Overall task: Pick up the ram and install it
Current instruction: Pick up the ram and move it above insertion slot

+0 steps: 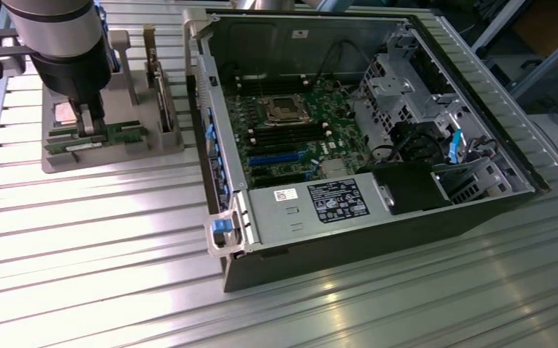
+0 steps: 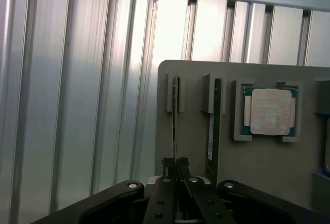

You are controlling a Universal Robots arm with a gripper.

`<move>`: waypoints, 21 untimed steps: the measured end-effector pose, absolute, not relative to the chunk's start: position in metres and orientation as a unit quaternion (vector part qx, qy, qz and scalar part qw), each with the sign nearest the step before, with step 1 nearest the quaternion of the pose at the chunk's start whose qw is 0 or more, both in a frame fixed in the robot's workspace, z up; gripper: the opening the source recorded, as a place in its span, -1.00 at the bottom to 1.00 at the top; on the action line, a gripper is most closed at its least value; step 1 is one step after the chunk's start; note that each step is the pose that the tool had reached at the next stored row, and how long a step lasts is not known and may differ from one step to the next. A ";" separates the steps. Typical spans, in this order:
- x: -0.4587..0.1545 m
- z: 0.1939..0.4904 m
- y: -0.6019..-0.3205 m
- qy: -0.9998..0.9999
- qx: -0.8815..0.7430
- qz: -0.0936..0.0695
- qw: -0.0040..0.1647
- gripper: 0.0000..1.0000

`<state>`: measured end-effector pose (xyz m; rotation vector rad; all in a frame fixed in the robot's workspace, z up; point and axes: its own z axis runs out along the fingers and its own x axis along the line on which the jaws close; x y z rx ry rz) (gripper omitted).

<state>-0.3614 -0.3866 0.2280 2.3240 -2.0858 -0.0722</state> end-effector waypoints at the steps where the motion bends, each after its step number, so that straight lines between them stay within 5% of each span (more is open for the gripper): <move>1: -0.361 0.229 -0.387 -0.668 0.744 -0.023 0.009 -0.76; 21: -0.361 0.243 -0.387 -0.668 0.744 -0.023 0.009 -0.76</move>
